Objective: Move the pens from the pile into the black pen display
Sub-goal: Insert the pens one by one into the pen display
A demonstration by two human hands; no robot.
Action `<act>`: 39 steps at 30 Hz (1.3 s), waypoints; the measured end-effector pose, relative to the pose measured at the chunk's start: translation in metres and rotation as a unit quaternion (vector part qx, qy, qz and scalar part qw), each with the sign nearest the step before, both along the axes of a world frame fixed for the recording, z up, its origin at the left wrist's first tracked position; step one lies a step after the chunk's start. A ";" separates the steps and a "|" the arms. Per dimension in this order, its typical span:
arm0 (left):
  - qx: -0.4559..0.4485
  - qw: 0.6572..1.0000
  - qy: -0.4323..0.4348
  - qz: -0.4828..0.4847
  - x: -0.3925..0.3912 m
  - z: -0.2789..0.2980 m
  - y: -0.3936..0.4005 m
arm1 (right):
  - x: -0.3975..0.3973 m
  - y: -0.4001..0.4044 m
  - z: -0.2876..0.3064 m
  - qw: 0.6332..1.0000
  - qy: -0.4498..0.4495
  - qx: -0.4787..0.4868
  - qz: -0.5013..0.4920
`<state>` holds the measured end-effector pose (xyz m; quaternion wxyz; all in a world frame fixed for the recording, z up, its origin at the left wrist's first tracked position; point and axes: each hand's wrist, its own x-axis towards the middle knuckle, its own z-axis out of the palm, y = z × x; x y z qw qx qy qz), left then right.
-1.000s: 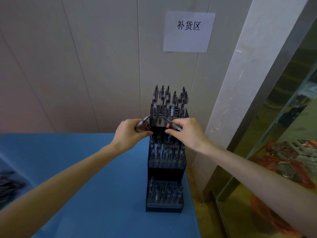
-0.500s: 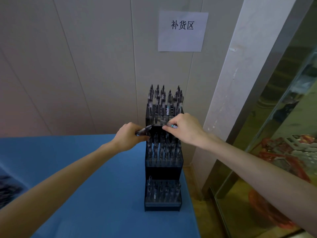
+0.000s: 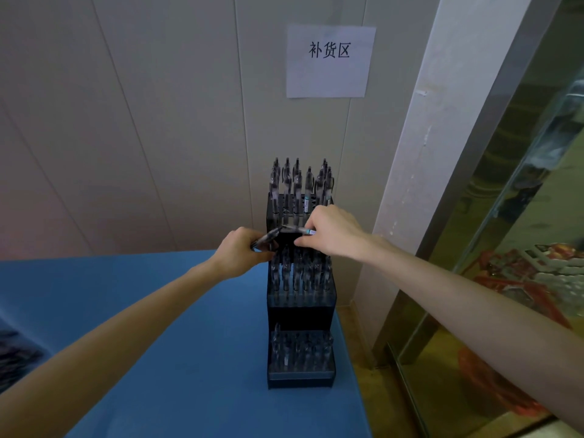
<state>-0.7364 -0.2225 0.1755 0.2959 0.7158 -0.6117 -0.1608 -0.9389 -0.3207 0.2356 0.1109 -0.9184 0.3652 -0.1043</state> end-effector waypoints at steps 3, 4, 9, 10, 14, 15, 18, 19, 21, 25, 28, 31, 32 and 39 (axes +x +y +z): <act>0.004 1.000 -0.005 -0.007 0.001 0.000 -0.001 | -0.001 -0.003 -0.007 1.000 -0.003 0.001 -0.011; 0.002 1.000 -0.005 -0.008 0.002 -0.001 0.000 | -0.002 -0.003 -0.010 1.000 0.006 -0.001 -0.011; 0.001 1.000 -0.015 -0.025 -0.002 0.000 0.004 | -0.008 -0.007 -0.017 1.000 -0.003 0.016 -0.003; 0.004 0.999 -0.019 -0.033 -0.003 0.002 0.005 | -0.008 -0.008 -0.016 1.000 -0.017 0.017 -0.003; 0.032 0.997 -0.035 -0.065 -0.004 0.006 0.004 | -0.009 -0.008 -0.018 0.991 -0.130 -0.004 0.019; 0.036 0.996 -0.039 -0.069 -0.005 0.006 0.004 | -0.010 -0.008 -0.019 0.987 -0.157 -0.011 0.020; 0.047 0.995 -0.041 -0.074 -0.008 0.001 0.003 | -0.015 -0.007 -0.019 0.979 -0.204 -0.006 0.019; 0.053 0.996 -0.033 -0.069 -0.009 -0.001 0.003 | -0.017 -0.006 -0.018 0.977 -0.211 0.001 0.019; 0.054 0.996 -0.018 -0.063 -0.009 -0.004 0.004 | -0.021 -0.004 -0.017 0.975 -0.219 0.018 0.021; 0.030 0.998 -0.005 -0.053 -0.011 -0.006 0.009 | -0.026 0.000 -0.016 0.965 -0.253 0.073 0.000; -0.048 0.999 0.014 -0.019 -0.017 -0.003 0.019 | -0.029 0.002 -0.017 0.952 -0.290 0.099 0.017; -0.119 0.989 0.090 -0.002 -0.024 0.005 0.026 | -0.032 0.003 -0.013 0.936 -0.333 0.109 0.031; -0.135 0.982 0.129 0.000 -0.025 0.008 0.027 | -0.033 0.003 -0.012 0.931 -0.348 0.108 0.034; -0.232 0.950 0.206 0.037 -0.029 0.036 0.026 | -0.028 -0.002 -0.002 0.902 -0.430 0.037 0.006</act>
